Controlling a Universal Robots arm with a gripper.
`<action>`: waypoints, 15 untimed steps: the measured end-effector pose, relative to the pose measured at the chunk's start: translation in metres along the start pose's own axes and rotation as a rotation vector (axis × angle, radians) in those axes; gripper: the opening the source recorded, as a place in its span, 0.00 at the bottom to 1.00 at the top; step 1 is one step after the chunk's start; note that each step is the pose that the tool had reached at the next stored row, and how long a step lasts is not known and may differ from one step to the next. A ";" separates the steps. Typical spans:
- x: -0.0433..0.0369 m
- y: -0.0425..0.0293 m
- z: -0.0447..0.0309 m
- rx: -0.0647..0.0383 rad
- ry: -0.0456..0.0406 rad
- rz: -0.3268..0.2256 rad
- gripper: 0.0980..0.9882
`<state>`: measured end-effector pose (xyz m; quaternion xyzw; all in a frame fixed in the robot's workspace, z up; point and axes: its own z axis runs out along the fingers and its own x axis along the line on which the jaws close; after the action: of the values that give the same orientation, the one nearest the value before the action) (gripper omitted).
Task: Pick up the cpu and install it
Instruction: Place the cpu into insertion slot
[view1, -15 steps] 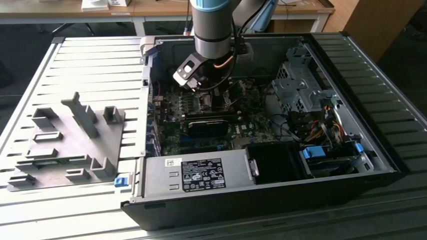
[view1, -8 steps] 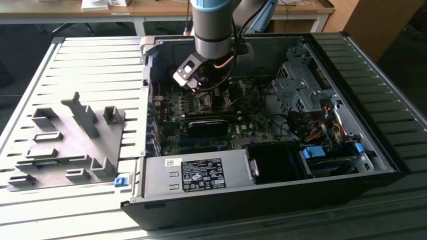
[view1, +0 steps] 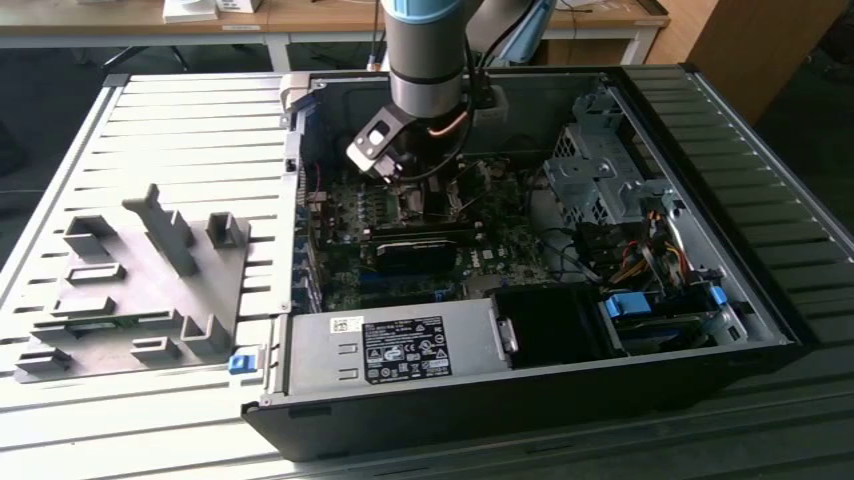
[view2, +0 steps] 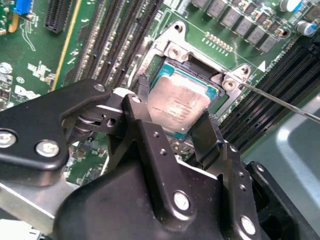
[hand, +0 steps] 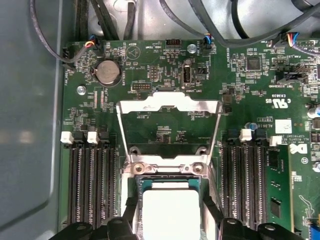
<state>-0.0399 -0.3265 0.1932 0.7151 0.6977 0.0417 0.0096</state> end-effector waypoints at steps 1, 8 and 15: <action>0.0002 0.0000 0.0000 0.000 0.0014 0.001 0.58; 0.0005 -0.0001 0.0001 0.000 0.0095 0.016 0.49; -0.0001 0.0000 0.0002 -0.001 0.0097 0.017 0.49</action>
<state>-0.0399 -0.3266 0.1931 0.7209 0.6915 0.0454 0.0061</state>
